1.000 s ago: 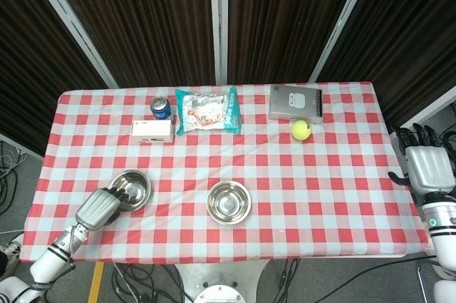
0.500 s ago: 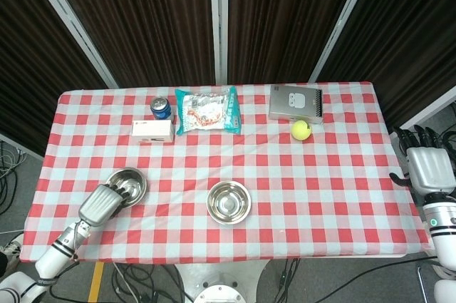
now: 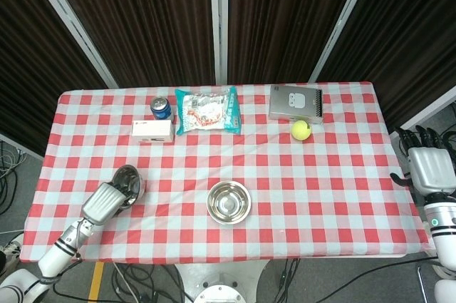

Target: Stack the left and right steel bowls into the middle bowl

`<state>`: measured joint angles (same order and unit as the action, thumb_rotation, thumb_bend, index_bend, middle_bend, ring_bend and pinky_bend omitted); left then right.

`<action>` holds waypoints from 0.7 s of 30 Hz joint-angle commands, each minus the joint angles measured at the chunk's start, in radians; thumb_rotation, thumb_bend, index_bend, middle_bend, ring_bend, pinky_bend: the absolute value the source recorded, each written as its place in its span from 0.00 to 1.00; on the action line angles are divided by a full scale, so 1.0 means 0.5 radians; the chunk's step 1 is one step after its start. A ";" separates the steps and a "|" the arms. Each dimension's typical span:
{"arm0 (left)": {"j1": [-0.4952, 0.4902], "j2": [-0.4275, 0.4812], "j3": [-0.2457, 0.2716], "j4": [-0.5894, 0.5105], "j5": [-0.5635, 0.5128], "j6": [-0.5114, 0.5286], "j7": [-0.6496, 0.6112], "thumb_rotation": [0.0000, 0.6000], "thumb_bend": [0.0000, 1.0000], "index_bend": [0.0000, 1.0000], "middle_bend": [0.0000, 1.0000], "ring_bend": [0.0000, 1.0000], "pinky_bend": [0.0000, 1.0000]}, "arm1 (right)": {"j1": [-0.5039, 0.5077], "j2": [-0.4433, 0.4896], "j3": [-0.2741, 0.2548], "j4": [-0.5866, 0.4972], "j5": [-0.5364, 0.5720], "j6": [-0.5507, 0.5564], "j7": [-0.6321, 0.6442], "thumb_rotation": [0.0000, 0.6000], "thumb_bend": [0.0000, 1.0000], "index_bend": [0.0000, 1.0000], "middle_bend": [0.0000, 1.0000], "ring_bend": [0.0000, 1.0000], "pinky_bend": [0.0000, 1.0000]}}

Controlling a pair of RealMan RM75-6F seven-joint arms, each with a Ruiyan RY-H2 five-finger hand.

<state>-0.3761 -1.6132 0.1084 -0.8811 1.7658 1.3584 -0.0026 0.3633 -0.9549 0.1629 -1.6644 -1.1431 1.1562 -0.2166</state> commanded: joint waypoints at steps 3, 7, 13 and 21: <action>-0.042 0.073 -0.003 -0.182 0.050 0.050 0.093 1.00 0.42 0.71 0.71 0.70 0.76 | -0.003 -0.002 0.018 0.016 0.008 0.011 0.037 1.00 0.10 0.10 0.16 0.02 0.02; -0.112 0.113 -0.023 -0.350 0.086 0.017 0.208 1.00 0.42 0.72 0.72 0.70 0.76 | -0.001 -0.001 0.038 0.023 -0.010 0.024 0.089 1.00 0.10 0.10 0.16 0.02 0.02; -0.239 0.204 -0.088 -0.779 0.110 -0.095 0.436 1.00 0.42 0.72 0.72 0.71 0.76 | -0.006 0.012 0.087 0.028 -0.034 0.048 0.240 1.00 0.10 0.10 0.17 0.02 0.02; -0.354 0.205 -0.114 -1.131 0.086 -0.356 0.769 1.00 0.42 0.72 0.74 0.72 0.76 | -0.023 0.050 0.112 0.017 -0.093 0.076 0.370 1.00 0.10 0.10 0.18 0.02 0.02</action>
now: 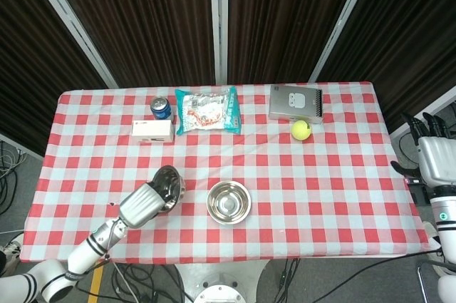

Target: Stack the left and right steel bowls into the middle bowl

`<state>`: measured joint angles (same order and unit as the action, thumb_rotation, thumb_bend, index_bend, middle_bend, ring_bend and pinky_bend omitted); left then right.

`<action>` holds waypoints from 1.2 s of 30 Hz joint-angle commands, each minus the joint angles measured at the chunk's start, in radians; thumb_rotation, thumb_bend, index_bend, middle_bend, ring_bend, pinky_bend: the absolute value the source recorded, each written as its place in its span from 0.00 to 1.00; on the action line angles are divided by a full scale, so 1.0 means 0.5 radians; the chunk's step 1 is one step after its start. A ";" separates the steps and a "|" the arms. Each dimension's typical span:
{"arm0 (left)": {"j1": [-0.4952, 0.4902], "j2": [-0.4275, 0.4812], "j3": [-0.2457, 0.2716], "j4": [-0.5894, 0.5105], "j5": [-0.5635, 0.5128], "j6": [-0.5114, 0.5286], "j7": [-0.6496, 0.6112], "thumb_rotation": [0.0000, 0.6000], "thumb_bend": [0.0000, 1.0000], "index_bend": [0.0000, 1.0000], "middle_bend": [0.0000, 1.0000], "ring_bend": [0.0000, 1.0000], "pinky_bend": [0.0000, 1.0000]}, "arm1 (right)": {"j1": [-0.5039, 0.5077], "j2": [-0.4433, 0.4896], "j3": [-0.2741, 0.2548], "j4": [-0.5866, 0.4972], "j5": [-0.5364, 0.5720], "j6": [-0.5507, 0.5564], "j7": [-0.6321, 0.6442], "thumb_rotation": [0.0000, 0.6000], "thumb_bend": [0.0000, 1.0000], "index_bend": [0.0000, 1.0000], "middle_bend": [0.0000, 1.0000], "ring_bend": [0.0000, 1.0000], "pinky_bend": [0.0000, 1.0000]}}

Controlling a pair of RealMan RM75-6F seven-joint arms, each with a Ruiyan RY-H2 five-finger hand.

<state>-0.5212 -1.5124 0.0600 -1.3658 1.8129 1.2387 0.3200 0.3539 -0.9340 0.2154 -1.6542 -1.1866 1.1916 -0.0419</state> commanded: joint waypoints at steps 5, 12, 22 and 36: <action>-0.110 -0.055 -0.026 -0.267 0.022 -0.187 0.271 1.00 0.42 0.72 0.74 0.73 0.77 | -0.007 0.016 0.018 0.005 -0.001 0.001 0.059 1.00 0.10 0.10 0.18 0.02 0.02; -0.173 -0.104 -0.075 -0.292 -0.008 -0.275 0.375 1.00 0.42 0.72 0.74 0.73 0.78 | -0.017 0.038 0.044 0.024 -0.002 0.009 0.147 1.00 0.10 0.10 0.18 0.02 0.02; -0.210 -0.239 -0.097 -0.233 -0.048 -0.315 0.423 1.00 0.42 0.73 0.74 0.74 0.78 | -0.028 0.073 0.059 0.035 0.000 -0.015 0.250 1.00 0.09 0.10 0.18 0.02 0.02; -0.297 -0.333 -0.132 -0.086 -0.096 -0.377 0.412 1.00 0.42 0.73 0.74 0.75 0.78 | -0.065 0.180 0.109 -0.035 -0.044 0.040 0.422 1.00 0.09 0.11 0.19 0.02 0.02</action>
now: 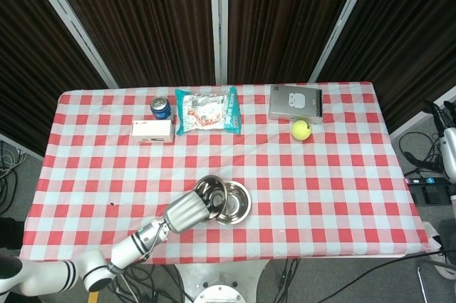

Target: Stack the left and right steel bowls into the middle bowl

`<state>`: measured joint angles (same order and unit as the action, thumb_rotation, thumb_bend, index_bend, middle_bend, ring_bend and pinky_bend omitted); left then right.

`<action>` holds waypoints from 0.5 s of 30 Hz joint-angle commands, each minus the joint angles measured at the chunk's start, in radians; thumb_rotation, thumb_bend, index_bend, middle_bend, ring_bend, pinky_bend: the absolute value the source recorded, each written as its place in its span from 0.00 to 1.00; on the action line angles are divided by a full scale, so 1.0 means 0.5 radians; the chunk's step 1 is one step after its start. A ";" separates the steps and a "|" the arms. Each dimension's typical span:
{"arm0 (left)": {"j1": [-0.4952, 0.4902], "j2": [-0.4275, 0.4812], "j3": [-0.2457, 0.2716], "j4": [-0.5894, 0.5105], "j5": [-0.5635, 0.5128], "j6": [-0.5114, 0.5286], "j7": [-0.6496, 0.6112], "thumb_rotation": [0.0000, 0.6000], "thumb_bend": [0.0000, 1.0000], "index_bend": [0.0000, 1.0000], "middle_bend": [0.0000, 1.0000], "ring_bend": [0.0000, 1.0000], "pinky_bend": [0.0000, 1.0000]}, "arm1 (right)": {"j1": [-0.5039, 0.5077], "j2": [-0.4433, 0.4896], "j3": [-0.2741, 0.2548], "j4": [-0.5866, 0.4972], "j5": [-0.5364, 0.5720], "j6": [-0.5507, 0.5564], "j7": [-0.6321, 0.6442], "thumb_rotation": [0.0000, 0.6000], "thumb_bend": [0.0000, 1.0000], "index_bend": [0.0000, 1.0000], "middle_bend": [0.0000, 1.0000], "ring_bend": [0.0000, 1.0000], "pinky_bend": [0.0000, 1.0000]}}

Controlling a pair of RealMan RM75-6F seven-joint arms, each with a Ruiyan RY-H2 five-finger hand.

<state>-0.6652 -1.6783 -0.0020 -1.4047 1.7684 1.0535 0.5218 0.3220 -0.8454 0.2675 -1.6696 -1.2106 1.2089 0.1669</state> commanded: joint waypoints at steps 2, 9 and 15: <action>-0.019 0.000 -0.019 -0.025 -0.022 -0.017 0.020 1.00 0.42 0.73 0.74 0.75 0.78 | -0.006 0.004 0.014 -0.009 0.011 0.018 0.020 1.00 0.09 0.11 0.20 0.02 0.02; -0.036 -0.017 -0.030 -0.092 -0.100 -0.073 0.074 1.00 0.42 0.73 0.74 0.75 0.78 | -0.021 0.016 0.047 -0.011 0.041 0.043 0.094 1.00 0.09 0.11 0.21 0.03 0.02; -0.066 -0.057 -0.051 -0.092 -0.150 -0.117 0.119 1.00 0.42 0.73 0.74 0.75 0.78 | -0.029 0.041 0.060 -0.008 0.039 0.033 0.161 1.00 0.09 0.11 0.21 0.03 0.02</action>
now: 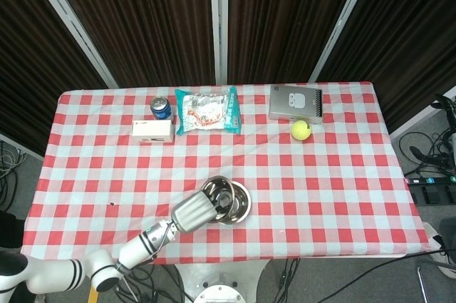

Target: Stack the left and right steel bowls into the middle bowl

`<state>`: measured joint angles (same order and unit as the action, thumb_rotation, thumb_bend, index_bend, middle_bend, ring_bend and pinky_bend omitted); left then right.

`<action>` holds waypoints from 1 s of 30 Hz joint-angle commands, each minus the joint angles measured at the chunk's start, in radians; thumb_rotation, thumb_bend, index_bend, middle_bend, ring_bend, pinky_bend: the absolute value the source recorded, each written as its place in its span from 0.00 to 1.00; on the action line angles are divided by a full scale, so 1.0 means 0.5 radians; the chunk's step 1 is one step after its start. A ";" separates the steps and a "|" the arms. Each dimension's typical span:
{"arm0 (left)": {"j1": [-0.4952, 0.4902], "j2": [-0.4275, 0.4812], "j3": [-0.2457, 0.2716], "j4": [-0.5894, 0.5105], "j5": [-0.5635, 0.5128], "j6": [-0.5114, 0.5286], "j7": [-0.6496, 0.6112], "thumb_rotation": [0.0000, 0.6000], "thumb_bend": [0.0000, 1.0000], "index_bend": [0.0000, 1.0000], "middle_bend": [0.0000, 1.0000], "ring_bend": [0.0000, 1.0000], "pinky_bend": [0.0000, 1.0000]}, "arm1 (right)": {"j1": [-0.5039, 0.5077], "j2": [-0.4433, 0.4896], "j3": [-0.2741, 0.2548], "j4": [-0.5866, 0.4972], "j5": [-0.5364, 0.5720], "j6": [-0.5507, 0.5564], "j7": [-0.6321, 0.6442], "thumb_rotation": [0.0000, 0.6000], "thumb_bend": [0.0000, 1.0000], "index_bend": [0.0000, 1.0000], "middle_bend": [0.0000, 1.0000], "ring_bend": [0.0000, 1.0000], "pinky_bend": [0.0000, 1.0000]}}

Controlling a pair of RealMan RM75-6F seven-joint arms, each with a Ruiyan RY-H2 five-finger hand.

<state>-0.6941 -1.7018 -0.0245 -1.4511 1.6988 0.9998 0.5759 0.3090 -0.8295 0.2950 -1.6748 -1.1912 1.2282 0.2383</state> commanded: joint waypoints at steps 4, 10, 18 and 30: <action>-0.025 -0.036 -0.016 0.014 -0.038 -0.026 0.023 1.00 0.42 0.73 0.74 0.75 0.78 | -0.007 0.021 0.009 0.013 0.004 -0.015 0.052 1.00 0.09 0.11 0.21 0.03 0.02; -0.056 0.003 0.006 0.002 -0.083 -0.096 -0.040 1.00 0.34 0.55 0.67 0.71 0.77 | -0.006 0.017 0.012 0.029 0.002 -0.023 0.076 1.00 0.09 0.11 0.21 0.03 0.02; -0.081 0.084 0.027 -0.054 -0.063 -0.081 -0.113 1.00 0.20 0.33 0.54 0.64 0.75 | 0.000 0.004 0.011 0.023 -0.005 -0.023 0.065 1.00 0.09 0.11 0.21 0.03 0.02; 0.089 0.506 -0.132 -0.222 -0.396 0.127 0.040 1.00 0.19 0.37 0.53 0.63 0.73 | -0.016 0.014 -0.012 -0.021 -0.045 -0.005 0.035 1.00 0.09 0.12 0.21 0.03 0.02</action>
<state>-0.6891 -1.5055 -0.0641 -1.5412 1.5606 1.0225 0.5793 0.3016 -0.8218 0.2919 -1.6834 -1.2105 1.2262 0.2588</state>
